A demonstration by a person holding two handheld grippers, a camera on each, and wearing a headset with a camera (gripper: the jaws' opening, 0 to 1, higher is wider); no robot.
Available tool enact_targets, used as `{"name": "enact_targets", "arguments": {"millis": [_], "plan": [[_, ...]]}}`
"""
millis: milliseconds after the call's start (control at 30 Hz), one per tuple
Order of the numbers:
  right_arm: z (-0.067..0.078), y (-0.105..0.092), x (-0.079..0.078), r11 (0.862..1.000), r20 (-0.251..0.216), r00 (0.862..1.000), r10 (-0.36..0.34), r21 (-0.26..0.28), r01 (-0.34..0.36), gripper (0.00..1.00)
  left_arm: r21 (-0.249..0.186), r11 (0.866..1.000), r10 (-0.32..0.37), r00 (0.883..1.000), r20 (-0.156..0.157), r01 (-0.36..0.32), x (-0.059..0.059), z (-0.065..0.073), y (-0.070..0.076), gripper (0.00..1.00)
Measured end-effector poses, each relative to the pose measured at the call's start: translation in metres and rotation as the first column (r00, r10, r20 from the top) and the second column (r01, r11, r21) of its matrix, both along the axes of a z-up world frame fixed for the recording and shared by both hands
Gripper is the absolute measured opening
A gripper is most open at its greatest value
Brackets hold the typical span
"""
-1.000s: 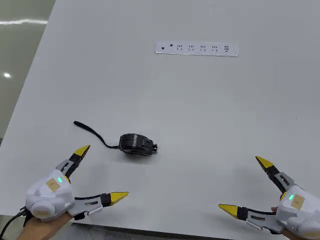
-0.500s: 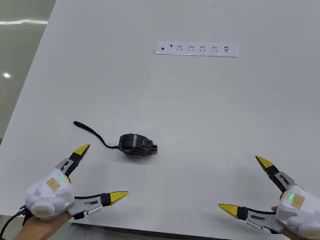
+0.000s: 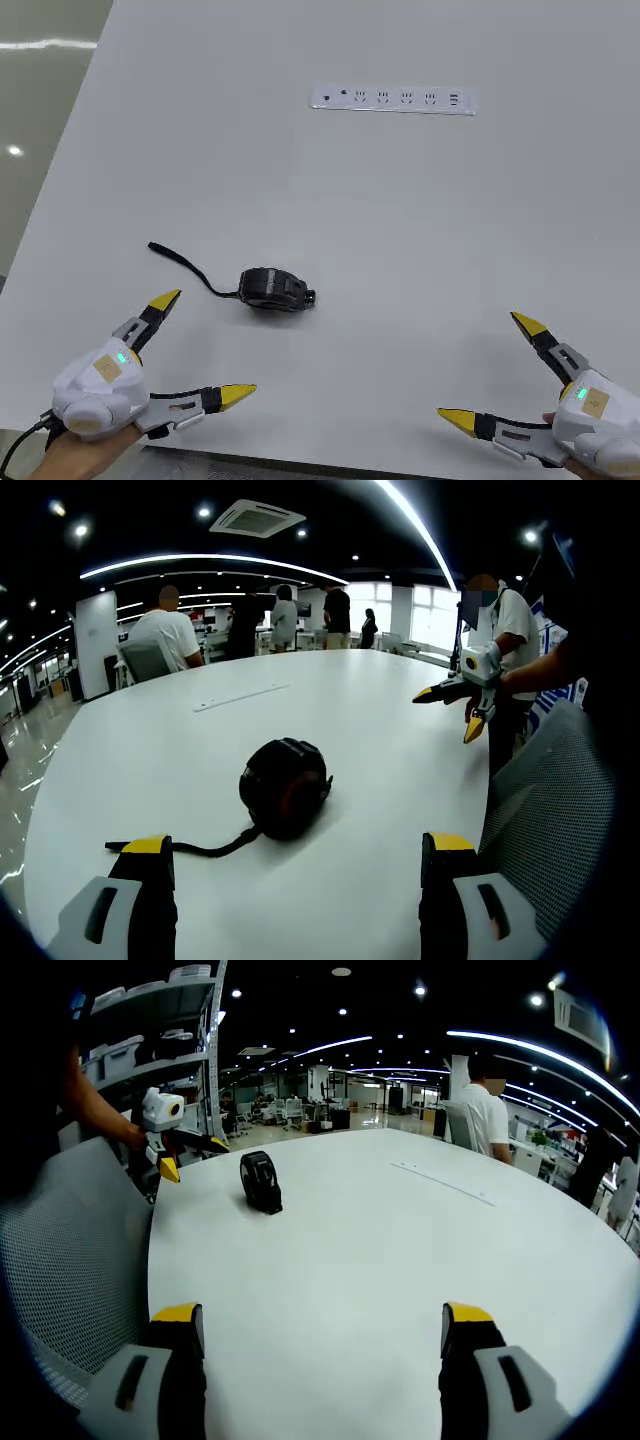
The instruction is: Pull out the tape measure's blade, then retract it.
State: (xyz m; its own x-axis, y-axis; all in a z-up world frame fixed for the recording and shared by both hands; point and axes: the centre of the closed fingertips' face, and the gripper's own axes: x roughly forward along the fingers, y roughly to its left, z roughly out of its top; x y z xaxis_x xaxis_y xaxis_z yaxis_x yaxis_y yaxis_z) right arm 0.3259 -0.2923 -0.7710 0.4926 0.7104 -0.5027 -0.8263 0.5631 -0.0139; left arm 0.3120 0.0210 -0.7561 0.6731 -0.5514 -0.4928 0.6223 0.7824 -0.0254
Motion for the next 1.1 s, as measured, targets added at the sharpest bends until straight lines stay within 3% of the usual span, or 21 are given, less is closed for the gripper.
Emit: {"name": "enact_targets", "arguments": {"millis": [300,1100], "plan": [[0.0012,-0.0008,-0.001,1.0,-0.001,1.0,0.0,0.002,0.0,1.0,-0.014,1.0,0.003,1.0,-0.004,-0.003,-0.0007,0.0014,-0.0017,1.0],[0.0009,-0.0008,-0.0014,1.0,-0.002,1.0,0.007,-0.002,-0.007,1.0,-0.001,1.0,0.003,1.0,-0.005,-0.003,0.0009,0.0001,0.0007,1.0]]}}
